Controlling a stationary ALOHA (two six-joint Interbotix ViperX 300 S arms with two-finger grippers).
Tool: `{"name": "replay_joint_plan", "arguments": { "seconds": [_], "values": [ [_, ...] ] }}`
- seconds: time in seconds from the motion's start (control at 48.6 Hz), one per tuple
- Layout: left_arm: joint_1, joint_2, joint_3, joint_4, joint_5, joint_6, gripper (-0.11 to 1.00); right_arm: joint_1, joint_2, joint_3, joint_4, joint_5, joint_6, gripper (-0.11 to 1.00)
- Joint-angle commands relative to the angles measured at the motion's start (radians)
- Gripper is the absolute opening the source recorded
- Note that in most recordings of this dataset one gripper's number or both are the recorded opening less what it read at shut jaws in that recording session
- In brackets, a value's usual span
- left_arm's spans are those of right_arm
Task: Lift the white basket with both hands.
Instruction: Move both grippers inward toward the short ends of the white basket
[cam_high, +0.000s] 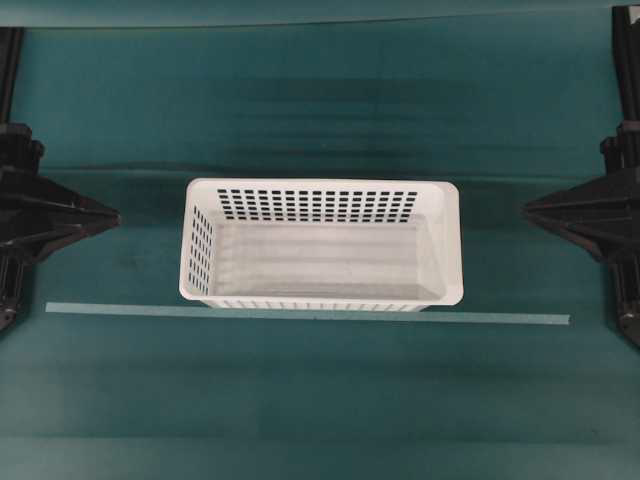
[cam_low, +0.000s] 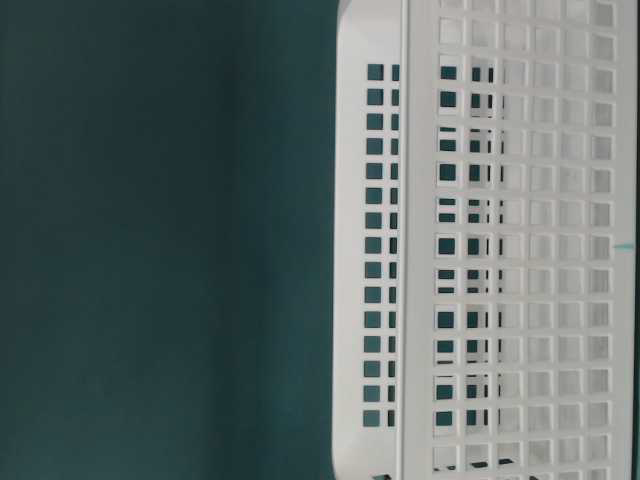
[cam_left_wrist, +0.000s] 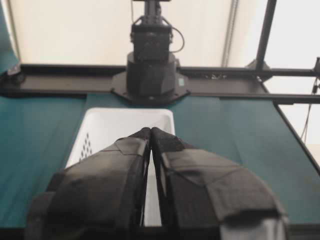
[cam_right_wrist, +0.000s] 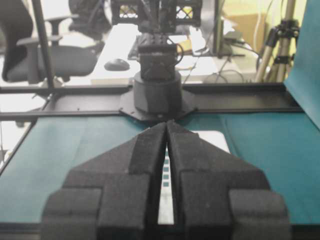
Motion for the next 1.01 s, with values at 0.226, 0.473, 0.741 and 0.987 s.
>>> {"name": "replay_joint_plan", "arguments": {
  "seconds": [0.226,0.473,0.741,0.987],
  "values": [
    [-0.006,0.034,-0.051,0.014,0.11,-0.13,-0.05,-0.003,0.011,-0.002,0.117,0.14,0.094,0.01],
    [-0.018,0.101,-0.195,0.014,0.242,-0.337,-0.05,-0.086,0.034,-0.132,0.291,0.442,0.382,0.01],
    [-0.017,0.236,-0.394,0.014,0.552,-0.752,-0.05,-0.179,0.163,-0.33,0.296,0.749,0.673,0.01],
    [-0.018,0.316,-0.472,0.017,0.741,-1.101,-0.05,-0.195,0.288,-0.469,0.27,0.96,0.922,0.01]
  ]
}}
